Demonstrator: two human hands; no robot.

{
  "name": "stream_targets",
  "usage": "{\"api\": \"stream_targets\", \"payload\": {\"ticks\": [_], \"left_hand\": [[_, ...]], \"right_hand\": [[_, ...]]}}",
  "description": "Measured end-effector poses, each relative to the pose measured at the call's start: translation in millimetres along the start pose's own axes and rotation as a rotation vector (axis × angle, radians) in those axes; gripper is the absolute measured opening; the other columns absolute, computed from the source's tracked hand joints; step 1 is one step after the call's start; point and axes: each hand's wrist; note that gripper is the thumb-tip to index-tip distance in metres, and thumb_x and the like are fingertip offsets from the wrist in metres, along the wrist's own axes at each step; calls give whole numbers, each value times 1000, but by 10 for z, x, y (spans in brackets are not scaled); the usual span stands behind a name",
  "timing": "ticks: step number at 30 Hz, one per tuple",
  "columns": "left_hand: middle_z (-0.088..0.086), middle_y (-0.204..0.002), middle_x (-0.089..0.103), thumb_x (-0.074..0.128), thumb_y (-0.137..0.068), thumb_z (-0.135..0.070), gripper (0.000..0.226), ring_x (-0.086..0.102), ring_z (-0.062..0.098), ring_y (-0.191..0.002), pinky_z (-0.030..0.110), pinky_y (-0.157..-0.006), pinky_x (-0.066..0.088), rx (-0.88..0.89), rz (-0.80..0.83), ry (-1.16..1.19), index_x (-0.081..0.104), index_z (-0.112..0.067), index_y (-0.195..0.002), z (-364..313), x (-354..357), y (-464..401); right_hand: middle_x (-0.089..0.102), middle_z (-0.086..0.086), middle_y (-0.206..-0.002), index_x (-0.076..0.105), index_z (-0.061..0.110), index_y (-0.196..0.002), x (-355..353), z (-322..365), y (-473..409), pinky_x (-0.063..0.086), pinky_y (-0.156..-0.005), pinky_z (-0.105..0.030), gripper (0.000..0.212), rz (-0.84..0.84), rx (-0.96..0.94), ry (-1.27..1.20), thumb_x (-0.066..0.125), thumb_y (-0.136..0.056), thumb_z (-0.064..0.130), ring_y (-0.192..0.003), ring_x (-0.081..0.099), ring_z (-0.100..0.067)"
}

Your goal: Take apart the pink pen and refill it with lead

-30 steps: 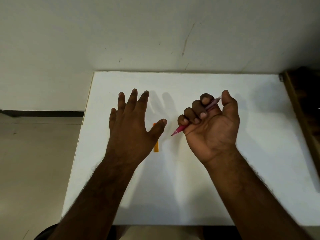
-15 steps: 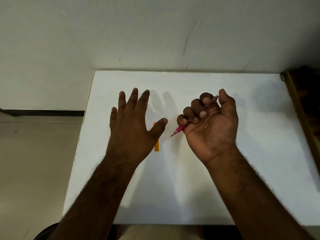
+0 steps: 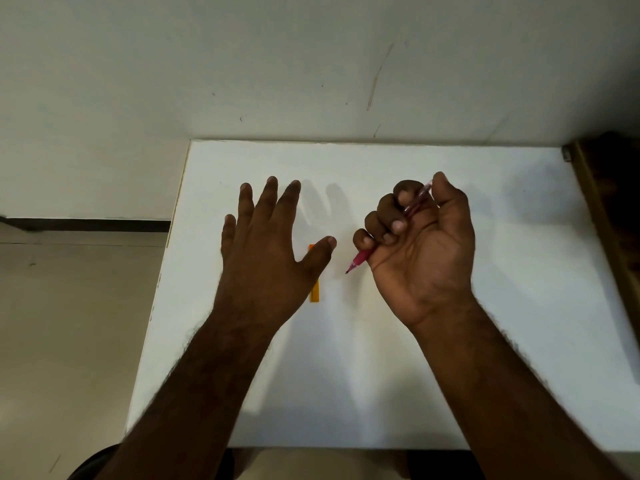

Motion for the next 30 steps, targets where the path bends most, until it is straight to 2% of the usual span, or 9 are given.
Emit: {"api": "stream_targets", "payload": {"ticks": [7,10,12,15,17,19,22,26,30], "left_hand": [[-4,-167,8,50,-89,-65,83,-7,19,-154,51,-121,5,-5,17,-12,17,-31,-157,4,2,1],[-4,-167,8,49,-89,-66,84,-7,19,-154,50,-121,4,-7,18,-21,17,-31,-157,10,2,-10],[-4,-167,8,49,-88,-67,84,-6,20,-154,49,-121,4,-8,20,-29,17,-32,-157,11,0,-12],[-3,-167,9,50,-89,-66,83,-6,20,-154,50,-121,5,-2,15,-26,18,-31,-157,12,1,-11],[-3,-167,9,51,-89,-65,83,-5,21,-154,51,-121,5,0,16,-22,18,-31,-157,10,0,-8],[-3,-167,9,51,-89,-64,83,-5,21,-154,51,-121,6,1,13,-17,19,-30,-157,8,-8,-8],[-3,-167,10,52,-89,-63,83,-5,20,-154,51,-121,6,1,8,-5,19,-30,-157,11,-19,-4],[-4,-167,10,53,-89,-64,83,-5,19,-154,51,-121,6,-2,12,0,20,-31,-157,5,-14,0],[-3,-167,12,54,-89,-63,82,-4,20,-154,52,-121,7,-1,3,0,21,-30,-157,11,-11,-1]], "right_hand": [[39,2,-52,58,23,-58,78,-48,49,24,-59,-40,43,68,-96,432,36,-92,38,-53,32,-16],[40,6,-50,54,25,-55,97,-66,73,28,-59,-36,36,49,-89,601,43,-84,45,-54,33,-16],[41,8,-50,54,26,-57,93,-65,84,31,-58,-33,35,60,-112,641,44,-79,50,-55,34,-16],[43,8,-52,55,25,-59,88,-67,89,32,-60,-32,36,88,-147,673,42,-85,47,-56,36,-16],[42,9,-52,53,27,-56,86,-59,84,34,-59,-28,34,93,-152,677,43,-80,48,-55,36,-15],[43,9,-52,53,27,-55,76,-50,74,33,-58,-31,34,99,-151,650,42,-78,50,-55,35,-15],[41,5,-52,56,24,-57,56,-64,65,27,-58,-38,39,112,-144,566,40,-88,42,-54,34,-16],[34,1,-50,53,23,-54,46,-51,48,23,-58,-40,42,94,-121,451,33,-89,35,-51,32,-16],[36,0,-50,49,13,-61,47,-29,31,23,-58,-39,43,109,-97,266,32,-93,35,-52,27,-19]]}}
Point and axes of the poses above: each hand's wrist, its own y-axis away from the middle knuckle, its own x-axis out of the palm, z = x × y
